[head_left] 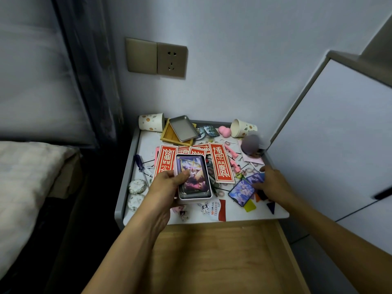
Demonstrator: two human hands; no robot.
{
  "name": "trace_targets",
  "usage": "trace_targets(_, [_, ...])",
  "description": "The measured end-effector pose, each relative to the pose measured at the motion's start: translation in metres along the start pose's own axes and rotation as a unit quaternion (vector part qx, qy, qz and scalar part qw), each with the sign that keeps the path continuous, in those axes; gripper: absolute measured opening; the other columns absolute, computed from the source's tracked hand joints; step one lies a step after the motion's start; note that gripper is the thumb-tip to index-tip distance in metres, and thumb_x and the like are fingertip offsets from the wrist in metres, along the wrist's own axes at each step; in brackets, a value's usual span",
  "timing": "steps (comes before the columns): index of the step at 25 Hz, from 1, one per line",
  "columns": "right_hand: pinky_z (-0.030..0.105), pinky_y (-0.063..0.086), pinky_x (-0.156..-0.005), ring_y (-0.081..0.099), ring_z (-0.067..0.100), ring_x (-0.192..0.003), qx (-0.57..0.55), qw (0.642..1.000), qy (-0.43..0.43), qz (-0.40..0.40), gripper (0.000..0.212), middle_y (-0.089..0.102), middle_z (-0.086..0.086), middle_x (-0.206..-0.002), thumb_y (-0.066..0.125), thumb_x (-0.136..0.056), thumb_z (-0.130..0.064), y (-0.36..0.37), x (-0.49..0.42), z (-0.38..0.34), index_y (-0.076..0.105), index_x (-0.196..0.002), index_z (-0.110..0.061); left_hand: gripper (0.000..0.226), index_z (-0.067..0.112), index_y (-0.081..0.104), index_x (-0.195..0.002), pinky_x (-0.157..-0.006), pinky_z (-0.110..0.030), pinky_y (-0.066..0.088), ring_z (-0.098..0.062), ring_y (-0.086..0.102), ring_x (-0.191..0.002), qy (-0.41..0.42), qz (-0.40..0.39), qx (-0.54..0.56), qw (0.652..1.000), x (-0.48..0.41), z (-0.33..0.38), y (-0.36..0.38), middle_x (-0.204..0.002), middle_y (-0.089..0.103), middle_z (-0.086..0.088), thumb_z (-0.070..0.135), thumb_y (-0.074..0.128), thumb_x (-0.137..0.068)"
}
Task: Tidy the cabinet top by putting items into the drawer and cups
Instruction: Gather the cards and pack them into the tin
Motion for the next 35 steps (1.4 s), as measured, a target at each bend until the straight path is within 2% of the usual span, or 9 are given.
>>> trace_targets(4, [0.03, 0.054, -0.054, 0.064, 0.022, -0.084, -0.096, 0.995, 0.019, -0.002, 0.052, 0.061, 0.013, -0.112, 0.076, -0.082, -0.015, -0.007, 0.001, -0.001, 0.05, -0.127, -0.009, 0.012, 0.004, 0.063, -0.096, -0.086, -0.054, 0.054, -0.028, 0.071, -0.076, -0.002, -0.005, 0.003, 1.0, 0.001, 0.001, -0.001, -0.082, 0.075, -0.011, 0.015, 0.064, -0.092])
trace_targets(7, [0.042, 0.058, -0.074, 0.062, 0.026, -0.093, -0.108, 0.991, 0.012, 0.074, 0.037, 0.062, 0.014, -0.116, 0.068, -0.089, -0.014, -0.018, 0.005, -0.002, 0.053, -0.123, -0.01, 0.01, 0.006, 0.063, -0.094, -0.086, -0.052, 0.054, -0.028, 0.071, -0.077, 0.002, -0.004, 0.002, 1.0, 0.002, 0.001, -0.002, -0.081, 0.075, -0.01, 0.016, 0.064, -0.092])
trace_targets(9, [0.034, 0.053, -0.073, 0.059, 0.021, -0.089, -0.116, 0.989, 0.0, 0.094, 0.033, 0.063, 0.013, -0.114, 0.067, -0.09, -0.015, -0.024, 0.01, -0.006, 0.054, -0.12, -0.01, 0.009, 0.007, 0.063, -0.091, -0.084, -0.05, 0.054, -0.027, 0.07, -0.074, 0.007, -0.001, 0.003, 1.0, 0.002, 0.002, -0.002, -0.078, 0.075, -0.008, 0.015, 0.063, -0.093])
trace_targets(12, [0.021, 0.047, -0.053, 0.059, 0.015, -0.08, -0.162, 0.986, 0.02, -0.028, 0.034, 0.061, 0.009, -0.104, 0.069, -0.088, -0.016, -0.011, 0.019, -0.014, 0.054, -0.118, -0.011, 0.009, 0.006, 0.063, -0.094, -0.082, -0.048, 0.055, -0.027, 0.07, -0.073, 0.002, 0.002, 0.006, 1.0, 0.003, 0.001, 0.0, -0.079, 0.075, -0.009, 0.015, 0.064, -0.092])
trace_targets(14, [0.021, 0.046, -0.058, 0.058, 0.015, -0.085, -0.091, 0.992, 0.03, -0.079, 0.041, 0.061, 0.007, -0.108, 0.071, -0.087, -0.025, 0.005, 0.02, -0.016, 0.056, -0.122, -0.011, 0.01, 0.006, 0.062, -0.095, -0.076, -0.044, 0.056, -0.026, 0.07, -0.072, -0.001, 0.002, 0.01, 1.0, 0.005, 0.001, 0.001, -0.079, 0.075, -0.009, 0.014, 0.064, -0.092])
trace_targets(19, [0.034, 0.055, -0.079, 0.062, 0.019, -0.091, 0.005, 0.996, 0.052, -0.072, 0.066, 0.062, 0.006, -0.109, 0.078, -0.072, -0.053, 0.022, 0.016, -0.013, 0.049, -0.118, -0.016, 0.023, 0.001, 0.061, -0.109, -0.082, -0.047, 0.055, -0.026, 0.07, -0.075, -0.005, 0.004, 0.005, 1.0, 0.003, 0.001, -0.004, -0.085, 0.075, -0.01, 0.017, 0.063, -0.093])
trace_targets(26, [0.033, 0.049, -0.082, 0.055, 0.026, -0.112, 0.12, 0.991, 0.034, -0.045, 0.098, 0.044, 0.014, -0.133, 0.079, -0.063, -0.064, 0.017, 0.015, -0.02, 0.039, -0.135, -0.011, 0.03, -0.002, 0.059, -0.115, -0.086, -0.052, 0.052, -0.027, 0.07, -0.075, -0.004, 0.007, 0.005, 1.0, 0.003, 0.003, -0.004, -0.089, 0.075, -0.012, 0.017, 0.064, -0.092])
trace_targets(31, [0.037, 0.057, -0.078, 0.065, 0.025, -0.092, 0.096, 0.994, 0.035, -0.037, 0.085, 0.063, 0.01, -0.115, 0.079, -0.07, -0.055, 0.008, 0.019, -0.025, 0.039, -0.131, -0.011, 0.029, -0.001, 0.059, -0.115, -0.089, -0.057, 0.051, -0.028, 0.07, -0.079, -0.002, 0.009, 0.0, 1.0, 0.006, 0.003, -0.004, -0.09, 0.075, -0.012, 0.017, 0.064, -0.093])
trace_targets(35, [0.03, 0.056, -0.062, 0.067, 0.02, -0.065, 0.06, 0.998, 0.009, 0.009, 0.048, 0.067, 0.004, -0.091, 0.066, -0.088, -0.04, -0.011, 0.034, -0.037, 0.05, -0.126, -0.014, 0.031, 0.0, 0.057, -0.117, -0.08, -0.049, 0.057, -0.022, 0.072, -0.073, 0.003, 0.009, -0.009, 1.0, 0.006, 0.004, -0.006, -0.085, 0.075, -0.008, 0.017, 0.064, -0.092])
Point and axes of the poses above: each hand's wrist, its own x-axis away from the middle knuckle, its own y-axis out of the palm, z = x × y, the point moved 3 cm from there along -x, towards the middle knuckle
